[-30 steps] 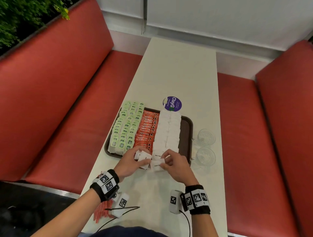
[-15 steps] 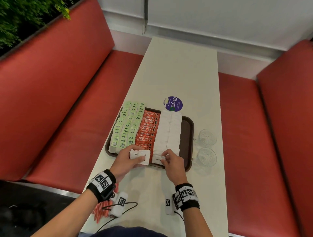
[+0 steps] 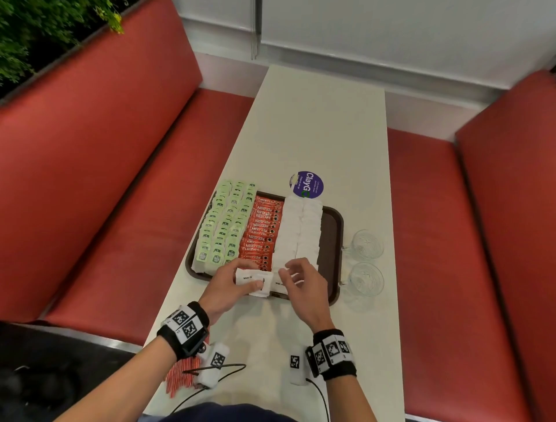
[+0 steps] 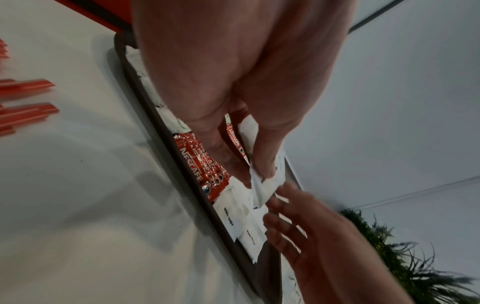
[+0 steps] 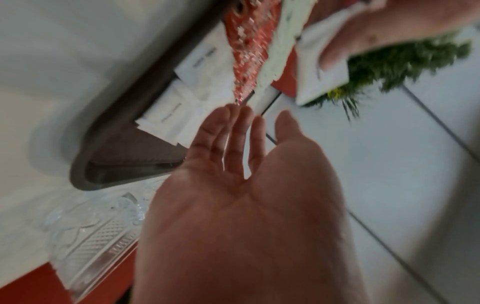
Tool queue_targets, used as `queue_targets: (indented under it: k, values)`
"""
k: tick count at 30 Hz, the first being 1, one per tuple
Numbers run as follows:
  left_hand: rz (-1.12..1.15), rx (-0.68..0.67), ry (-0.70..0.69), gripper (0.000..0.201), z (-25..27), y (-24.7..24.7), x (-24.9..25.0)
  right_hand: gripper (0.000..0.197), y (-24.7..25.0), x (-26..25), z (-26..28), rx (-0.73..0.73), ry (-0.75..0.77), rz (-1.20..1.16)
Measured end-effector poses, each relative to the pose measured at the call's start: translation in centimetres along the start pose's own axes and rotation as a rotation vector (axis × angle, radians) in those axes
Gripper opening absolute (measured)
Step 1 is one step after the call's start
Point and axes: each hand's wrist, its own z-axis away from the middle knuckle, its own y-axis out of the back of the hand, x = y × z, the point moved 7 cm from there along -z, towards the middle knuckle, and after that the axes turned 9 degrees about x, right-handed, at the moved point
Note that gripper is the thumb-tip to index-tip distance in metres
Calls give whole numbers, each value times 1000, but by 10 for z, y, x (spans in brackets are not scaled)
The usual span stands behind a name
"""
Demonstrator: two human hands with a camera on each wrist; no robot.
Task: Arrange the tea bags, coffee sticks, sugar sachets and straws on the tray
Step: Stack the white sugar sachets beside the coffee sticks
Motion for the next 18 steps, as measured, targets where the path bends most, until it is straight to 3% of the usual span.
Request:
queue_targets:
  k: [4, 8, 12, 18]
  values:
    - [-201, -43, -66, 38, 1, -9, 4, 18, -3, -19, 7, -228, 20, -91]
    - [-170, -108, -31, 35, 3, -21, -2, 13, 2, -6, 7, -254, 40, -5]
    - [18, -100, 57, 22, 6, -23, -7, 12, 30, 14, 5, -115, -33, -19]
    - [117, -47, 96, 19, 8, -15, -8, 21, 64, 39, 3, 219, -153, 28]
